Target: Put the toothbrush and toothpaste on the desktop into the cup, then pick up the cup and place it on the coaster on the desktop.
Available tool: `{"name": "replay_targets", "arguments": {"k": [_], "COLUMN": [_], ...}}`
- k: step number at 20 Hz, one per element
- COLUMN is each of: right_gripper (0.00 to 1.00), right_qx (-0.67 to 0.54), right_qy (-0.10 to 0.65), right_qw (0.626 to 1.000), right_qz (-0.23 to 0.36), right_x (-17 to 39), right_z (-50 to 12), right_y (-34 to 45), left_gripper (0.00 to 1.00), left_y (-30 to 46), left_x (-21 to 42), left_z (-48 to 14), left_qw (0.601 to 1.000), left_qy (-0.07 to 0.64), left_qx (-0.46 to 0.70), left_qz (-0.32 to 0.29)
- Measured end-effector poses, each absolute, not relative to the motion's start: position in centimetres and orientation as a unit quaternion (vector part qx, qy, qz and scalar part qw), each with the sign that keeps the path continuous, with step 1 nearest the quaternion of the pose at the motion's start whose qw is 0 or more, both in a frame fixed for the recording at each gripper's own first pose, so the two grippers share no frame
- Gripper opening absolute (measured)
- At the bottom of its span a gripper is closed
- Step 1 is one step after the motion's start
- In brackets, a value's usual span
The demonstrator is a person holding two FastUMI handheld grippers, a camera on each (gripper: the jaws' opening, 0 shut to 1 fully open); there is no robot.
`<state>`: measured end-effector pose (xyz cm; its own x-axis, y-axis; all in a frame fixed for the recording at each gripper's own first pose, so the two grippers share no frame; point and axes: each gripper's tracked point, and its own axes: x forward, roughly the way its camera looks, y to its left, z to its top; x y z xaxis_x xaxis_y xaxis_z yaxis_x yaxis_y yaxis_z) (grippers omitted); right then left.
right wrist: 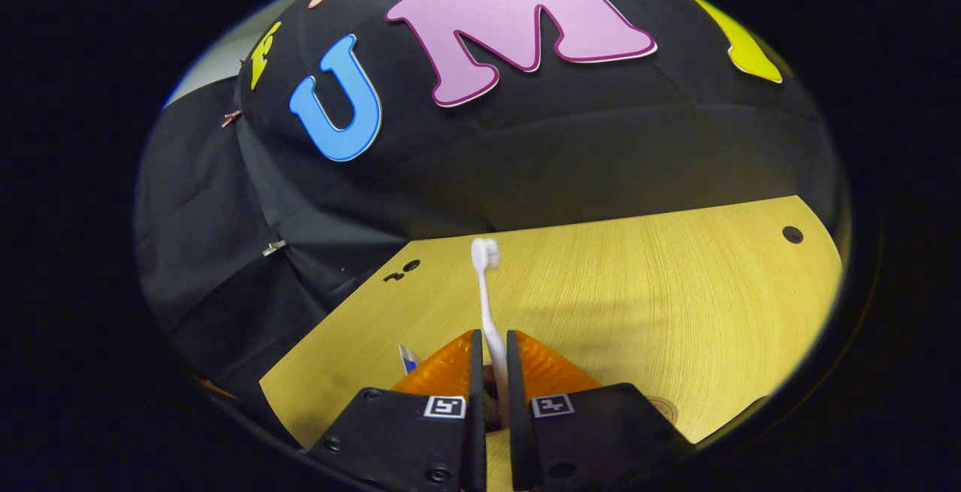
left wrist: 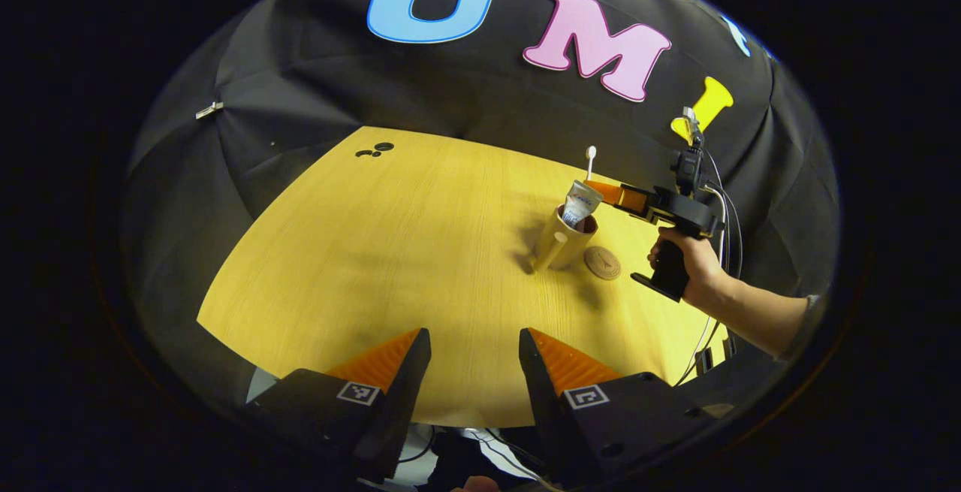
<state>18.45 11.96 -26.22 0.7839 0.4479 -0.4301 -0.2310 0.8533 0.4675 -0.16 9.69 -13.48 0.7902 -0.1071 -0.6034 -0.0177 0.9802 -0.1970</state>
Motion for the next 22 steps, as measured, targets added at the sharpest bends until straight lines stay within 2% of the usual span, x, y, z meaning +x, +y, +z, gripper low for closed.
{"name": "replay_targets", "arguments": {"k": [1,2,3,4,5,6,7,8,11,12,13,14,17,18,19,20,21,22], "right_gripper": [0.01,0.22,0.24,0.09,0.27,0.1,0.1,0.27,0.31,0.19,0.2,0.39,0.43,0.27,0.45,0.33,0.36,0.56], "right_qx": [0.201,0.202,0.203,0.206,0.214,0.22,0.225,0.23,0.239,0.239,0.239,0.243,0.264,0.269,0.273,0.276,0.278,0.277], "right_qy": [0.278,0.282,0.288,0.294,0.3,0.305,0.308,0.312,0.326,0.332,0.337,0.342,0.353,0.354,0.356,0.359,0.361,0.364], "right_qw": [0.922,0.92,0.919,0.917,0.915,0.913,0.912,0.91,0.904,0.903,0.901,0.899,0.891,0.89,0.889,0.887,0.887,0.886], "right_qz": [0.181,0.18,0.176,0.171,0.166,0.159,0.152,0.147,0.136,0.132,0.13,0.126,0.109,0.102,0.095,0.087,0.08,0.073], "right_x": [18.2,17.8,17.4,16.9,16.3,15.7,14.9,13.8,10.6,9.4,8.1,6.8,2.9,1.5,0.3,-0.9,-2.0,-3.1], "right_z": [-26.2,-26.1,-26.1,-26.1,-26.0,-26.0,-26.0,-25.8,-25.8,-25.8,-25.9,-25.9,-25.8,-25.8,-25.9,-26.2,-26.4,-26.7], "right_y": [11.8,11.7,11.5,11.2,10.9,10.6,10.2,9.8,8.4,7.7,7.1,6.4,4.6,4.1,3.5,3.1,2.6,2.2], "left_gripper": [0.74,0.74,0.74,0.74,0.74,0.74,0.74,0.74,0.74,0.74,0.74,0.74,0.74,0.74,0.74,0.74,0.74,0.74], "left_y": [9.4,9.2,8.8,8.4,8.0,7.4,6.9,6.6,5.2,4.7,4.1,3.6,2.6,2.3,2.0,1.8,1.5,1.4], "left_x": [0.2,0.6,0.9,1.1,1.3,1.7,2.1,2.5,4.1,4.5,5.0,5.5,7.0,7.5,8.1,8.5,9.1,9.6], "left_z": [-13.4,-13.3,-13.4,-13.6,-13.7,-13.8,-13.9,-14.0,-14.5,-14.6,-14.8,-15.2,-16.5,-16.8,-17.3,-17.7,-18.1,-18.4], "left_qw": [0.941,0.941,0.94,0.939,0.936,0.934,0.932,0.929,0.922,0.918,0.915,0.91,0.897,0.894,0.891,0.887,0.883,0.879], "left_qy": [0.322,0.322,0.323,0.327,0.333,0.338,0.343,0.347,0.363,0.369,0.375,0.382,0.406,0.411,0.417,0.424,0.431,0.437], "left_qx": [-0.098,-0.098,-0.098,-0.097,-0.095,-0.092,-0.089,-0.085,-0.059,-0.05,-0.04,-0.029,0.001,0.009,0.015,0.022,0.031,0.041], "left_qz": [-0.028,-0.033,-0.04,-0.049,-0.059,-0.072,-0.083,-0.094,-0.123,-0.134,-0.146,-0.155,-0.174,-0.178,-0.181,-0.183,-0.185,-0.188]}}
